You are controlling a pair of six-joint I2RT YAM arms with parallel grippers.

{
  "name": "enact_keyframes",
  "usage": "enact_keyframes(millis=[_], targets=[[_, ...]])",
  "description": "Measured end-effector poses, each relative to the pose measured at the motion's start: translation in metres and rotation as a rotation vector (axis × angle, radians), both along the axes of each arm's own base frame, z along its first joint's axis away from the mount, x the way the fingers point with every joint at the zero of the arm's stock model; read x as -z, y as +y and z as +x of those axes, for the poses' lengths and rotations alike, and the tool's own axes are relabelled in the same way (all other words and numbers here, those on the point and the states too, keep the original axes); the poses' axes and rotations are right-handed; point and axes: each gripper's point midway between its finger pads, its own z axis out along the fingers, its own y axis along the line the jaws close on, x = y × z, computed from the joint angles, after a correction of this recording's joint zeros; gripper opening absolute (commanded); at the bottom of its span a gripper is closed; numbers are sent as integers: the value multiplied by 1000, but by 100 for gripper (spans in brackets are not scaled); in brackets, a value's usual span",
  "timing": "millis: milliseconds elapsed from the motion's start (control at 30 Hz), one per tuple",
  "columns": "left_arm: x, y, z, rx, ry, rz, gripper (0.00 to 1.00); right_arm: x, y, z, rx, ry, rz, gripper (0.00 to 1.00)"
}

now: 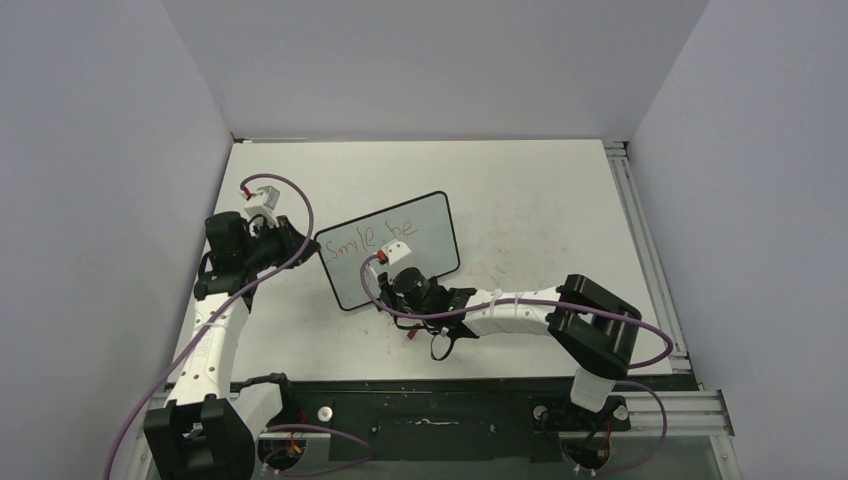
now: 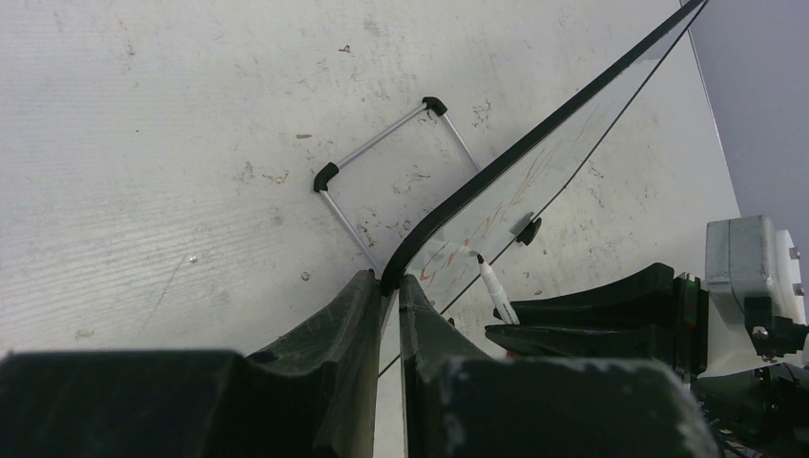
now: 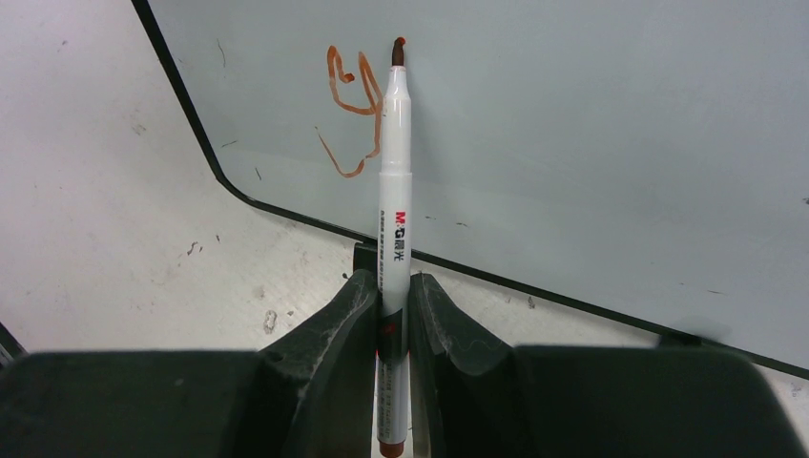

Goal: Write a sentence on the whiteboard

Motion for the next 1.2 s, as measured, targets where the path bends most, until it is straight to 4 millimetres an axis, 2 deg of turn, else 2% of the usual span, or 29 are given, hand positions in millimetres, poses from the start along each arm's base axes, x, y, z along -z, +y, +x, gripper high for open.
enact_keyframes(millis=[733,1200], targets=[[0,0,0,0,0,0,9,7,-1,0,19,35,1,5],[0,0,0,0,0,0,9,23,-13,-4,37,69,-26,5]])
